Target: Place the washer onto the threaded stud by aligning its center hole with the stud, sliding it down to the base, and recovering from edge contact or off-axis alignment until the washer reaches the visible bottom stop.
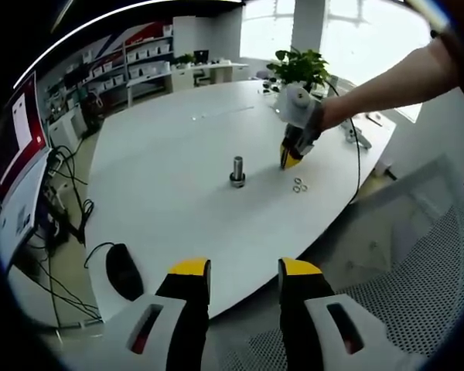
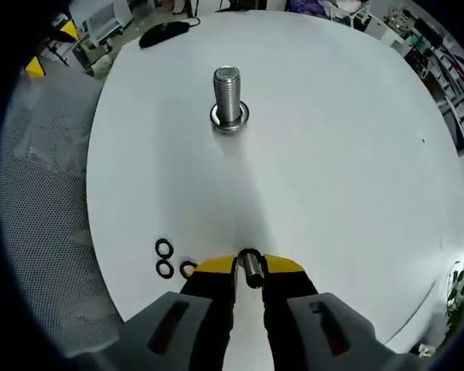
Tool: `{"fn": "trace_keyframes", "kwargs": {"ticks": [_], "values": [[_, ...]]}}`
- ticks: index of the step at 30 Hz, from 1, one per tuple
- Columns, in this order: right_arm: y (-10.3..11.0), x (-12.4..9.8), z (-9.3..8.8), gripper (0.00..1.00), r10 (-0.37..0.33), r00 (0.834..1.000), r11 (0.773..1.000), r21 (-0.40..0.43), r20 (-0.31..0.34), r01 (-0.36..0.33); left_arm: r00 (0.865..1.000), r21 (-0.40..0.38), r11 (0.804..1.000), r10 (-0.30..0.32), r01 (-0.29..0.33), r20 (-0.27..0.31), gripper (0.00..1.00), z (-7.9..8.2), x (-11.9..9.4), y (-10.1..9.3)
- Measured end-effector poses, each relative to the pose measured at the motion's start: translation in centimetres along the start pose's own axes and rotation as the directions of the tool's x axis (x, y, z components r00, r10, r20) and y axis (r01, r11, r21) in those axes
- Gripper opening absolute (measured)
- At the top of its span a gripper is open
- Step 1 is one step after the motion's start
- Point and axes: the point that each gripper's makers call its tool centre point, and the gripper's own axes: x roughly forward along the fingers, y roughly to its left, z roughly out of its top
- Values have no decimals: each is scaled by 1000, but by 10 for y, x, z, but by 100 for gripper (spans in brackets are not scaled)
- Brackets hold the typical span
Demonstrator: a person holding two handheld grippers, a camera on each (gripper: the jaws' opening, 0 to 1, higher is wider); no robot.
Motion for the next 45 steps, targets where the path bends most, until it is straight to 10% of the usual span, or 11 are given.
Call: {"fn": "trace_keyframes", "kwargs": {"ticks": [29,45], "values": [[20,-14,-29,22,13,997,985,173,72,-25,1000,2,1000,3,-3,3,33,1,-1,0],[43,-4,-16,21,25,994,991,127,102,-38,1000,5,1000,11,-11,1,33,1,-1,0]]}}
